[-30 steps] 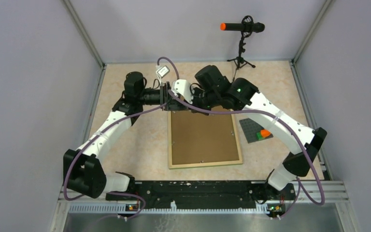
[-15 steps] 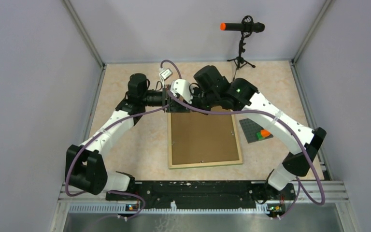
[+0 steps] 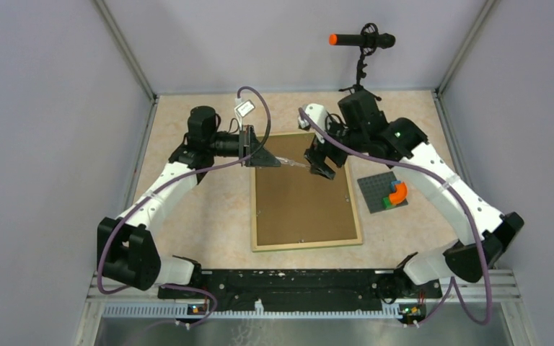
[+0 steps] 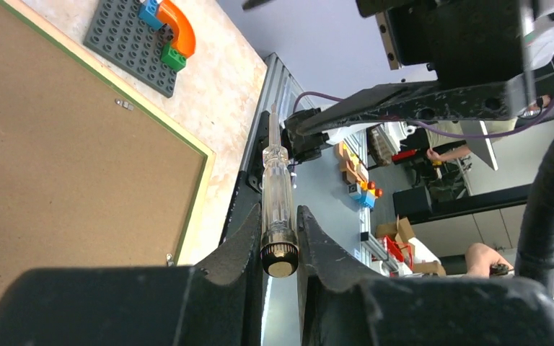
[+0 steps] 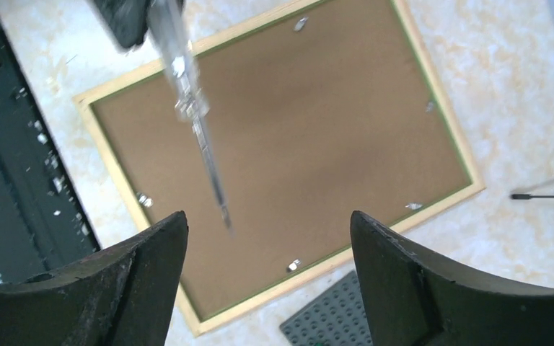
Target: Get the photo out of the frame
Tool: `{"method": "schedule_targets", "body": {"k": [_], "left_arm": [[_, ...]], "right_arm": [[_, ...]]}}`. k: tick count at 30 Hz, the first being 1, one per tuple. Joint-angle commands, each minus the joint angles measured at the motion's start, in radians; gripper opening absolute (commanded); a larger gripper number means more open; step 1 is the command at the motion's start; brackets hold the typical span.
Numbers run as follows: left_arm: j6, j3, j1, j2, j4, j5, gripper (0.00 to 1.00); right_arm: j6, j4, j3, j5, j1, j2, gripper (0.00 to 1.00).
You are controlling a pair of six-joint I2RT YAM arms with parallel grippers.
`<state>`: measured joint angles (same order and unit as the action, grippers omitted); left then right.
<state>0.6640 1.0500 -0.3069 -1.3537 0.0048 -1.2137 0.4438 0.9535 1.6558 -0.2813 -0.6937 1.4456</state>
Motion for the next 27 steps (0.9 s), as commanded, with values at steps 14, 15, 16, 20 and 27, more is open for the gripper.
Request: {"method": "schedule_targets", "body": {"k": [14, 15, 16, 20, 27], "left_arm": [[-0.022, 0.026, 0.004, 0.021, 0.044, -0.121, 0.0], [-0.015, 0.022, 0.005, 0.022, 0.047, -0.121, 0.0], [-0.006, 0.018, 0.004, 0.023, 0.054, -0.117, 0.0], [0.03, 0.01, 0.003, 0.028, 0.08, -0.119, 0.0], [0.043, -0.01, 0.003, 0.043, 0.075, -0.113, 0.16]], "right_arm": [[-0.026, -0.117, -0.154, -0.171, 0.001, -0.106, 0.56], [-0.028, -0.118, -0.148, -0.181, 0.0, -0.098, 0.56], [-0.029, -0.119, -0.142, -0.191, 0.001, -0.092, 0.55], [-0.033, -0.129, -0.133, -0.196, -0.021, -0.069, 0.49], [-0.035, -0.144, -0.119, -0.188, -0.039, -0.051, 0.04]]}}
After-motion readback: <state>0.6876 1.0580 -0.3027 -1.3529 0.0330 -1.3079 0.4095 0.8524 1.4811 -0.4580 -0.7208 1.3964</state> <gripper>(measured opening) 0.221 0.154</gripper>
